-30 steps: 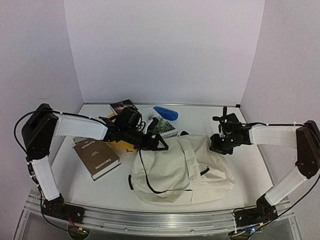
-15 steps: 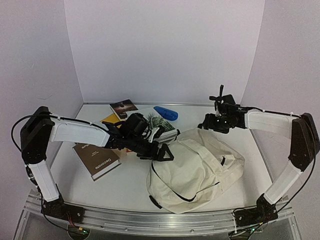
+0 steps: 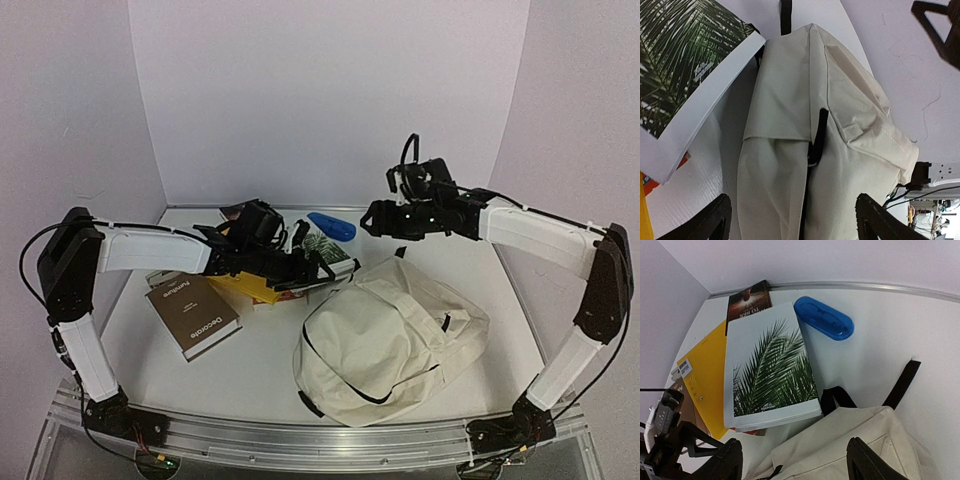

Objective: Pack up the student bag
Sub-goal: Adjust the student bag at the center of the board.

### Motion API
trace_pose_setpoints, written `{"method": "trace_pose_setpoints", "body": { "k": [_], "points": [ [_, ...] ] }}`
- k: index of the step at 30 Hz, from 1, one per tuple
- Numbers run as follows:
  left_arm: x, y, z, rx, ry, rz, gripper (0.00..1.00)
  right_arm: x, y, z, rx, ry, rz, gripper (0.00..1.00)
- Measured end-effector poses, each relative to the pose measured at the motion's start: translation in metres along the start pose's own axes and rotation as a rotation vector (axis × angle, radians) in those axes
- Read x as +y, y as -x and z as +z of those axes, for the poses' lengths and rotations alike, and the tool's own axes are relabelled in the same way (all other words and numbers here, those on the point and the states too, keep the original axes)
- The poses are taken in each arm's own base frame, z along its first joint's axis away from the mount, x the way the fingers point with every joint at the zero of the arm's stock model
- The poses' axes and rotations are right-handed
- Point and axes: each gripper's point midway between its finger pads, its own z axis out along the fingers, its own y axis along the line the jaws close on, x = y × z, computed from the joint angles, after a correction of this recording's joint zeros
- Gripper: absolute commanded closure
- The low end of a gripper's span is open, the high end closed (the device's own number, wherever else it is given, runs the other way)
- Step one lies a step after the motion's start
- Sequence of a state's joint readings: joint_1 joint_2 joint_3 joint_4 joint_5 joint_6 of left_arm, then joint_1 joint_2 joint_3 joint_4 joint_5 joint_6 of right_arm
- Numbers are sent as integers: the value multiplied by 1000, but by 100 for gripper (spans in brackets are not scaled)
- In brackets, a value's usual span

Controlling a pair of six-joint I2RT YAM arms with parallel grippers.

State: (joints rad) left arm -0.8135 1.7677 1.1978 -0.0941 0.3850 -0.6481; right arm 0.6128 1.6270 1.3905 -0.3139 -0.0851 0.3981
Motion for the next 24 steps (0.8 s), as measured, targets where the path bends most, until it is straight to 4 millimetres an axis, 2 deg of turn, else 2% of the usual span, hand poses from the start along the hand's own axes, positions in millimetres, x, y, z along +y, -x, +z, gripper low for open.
{"method": "trace_pose_setpoints", "body": {
  "k": [4,8,12,15,20,24],
  "points": [
    [-6,17,16,-21,-20,6,29,-1,-32,24,93,-36,7,32],
    [-15,38,33,-43,-44,29,37,-15,-45,26,115,-84,42,35],
    [-15,49,52,-39,-50,47,43,-27,-63,22,140,-112,73,39],
    [-10,51,67,-19,-39,60,45,-33,-79,16,166,-113,93,40],
    [-2,48,80,14,-22,63,52,-37,-100,2,196,-95,123,43],
    [-3,47,87,36,-37,70,53,-37,-109,-5,208,-78,149,43]
  ]
}}
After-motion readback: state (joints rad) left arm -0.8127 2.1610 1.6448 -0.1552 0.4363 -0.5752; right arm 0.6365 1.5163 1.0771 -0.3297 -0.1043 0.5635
